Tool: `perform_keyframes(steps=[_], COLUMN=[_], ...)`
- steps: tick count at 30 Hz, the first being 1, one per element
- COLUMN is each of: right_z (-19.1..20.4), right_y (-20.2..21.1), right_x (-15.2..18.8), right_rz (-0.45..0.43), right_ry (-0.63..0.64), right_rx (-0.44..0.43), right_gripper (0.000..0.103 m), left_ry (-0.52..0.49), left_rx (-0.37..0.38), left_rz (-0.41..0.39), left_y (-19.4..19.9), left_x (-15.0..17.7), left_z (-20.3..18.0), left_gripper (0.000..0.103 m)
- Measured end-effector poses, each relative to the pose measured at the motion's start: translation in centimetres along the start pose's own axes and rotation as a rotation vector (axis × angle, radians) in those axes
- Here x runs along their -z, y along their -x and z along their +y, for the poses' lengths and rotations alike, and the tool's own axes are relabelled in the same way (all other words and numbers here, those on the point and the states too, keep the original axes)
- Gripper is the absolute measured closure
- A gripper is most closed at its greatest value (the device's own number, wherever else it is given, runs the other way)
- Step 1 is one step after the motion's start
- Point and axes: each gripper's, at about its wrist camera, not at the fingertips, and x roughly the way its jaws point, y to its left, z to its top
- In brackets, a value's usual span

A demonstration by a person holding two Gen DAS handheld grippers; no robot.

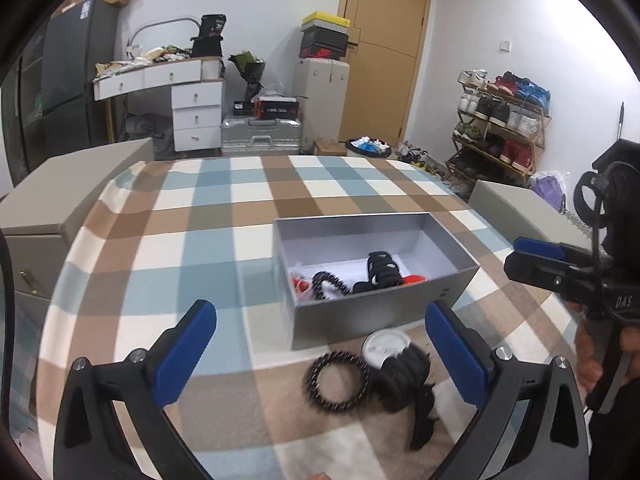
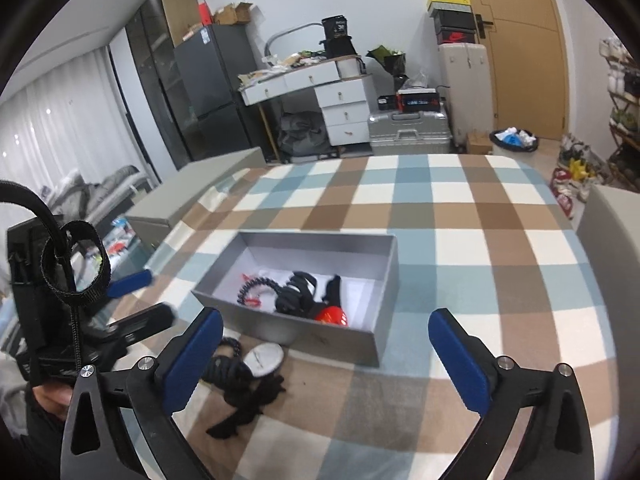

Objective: Organize jewelry
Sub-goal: 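Withdraw both open grippers from the box toward the remaining items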

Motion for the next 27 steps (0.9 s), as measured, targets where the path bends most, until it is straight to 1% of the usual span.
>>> perform_keyframes(steps=[6,10,14,17,22,27], right_z=[0.5,1.0,1.8,2.5,3.4,4.0], right_y=[-0.3,-1.3,-2.8,-3.8,-4.9,-5.3], right_x=[1.0,1.6,2.5,3.2,4.1,4.7], right_rz=[0.031,0.075,0.147,0.188,0.236,0.261], right_ry=[0.003,0.029,0.069,0.101,0.133,0.151], right_rx=[-0.024,-0.038,-0.046,-0.028,-0.061,-0.105], right_gripper=[0.0,0.0,0.0,0.0,0.0,0.0], left_ry=[-0.023,-0.022,-0.027,-0.03,-0.027,-0.012], left_rx=[-0.025,-0.029,-0.043,-0.048,-0.057,-0.064], left_rz=[0.029,0.058,0.081,0.08,0.076,0.079], left_y=[-0.4,-0.7,-1.0,-0.9,-0.7,-0.6], left_x=[0.4,1.1,1.6,1.7,1.8,1.8], left_z=[0.6,1.1,1.4,1.4,1.9,2.5], left_gripper=[0.001,0.001,0.001,0.001,0.001,0.001])
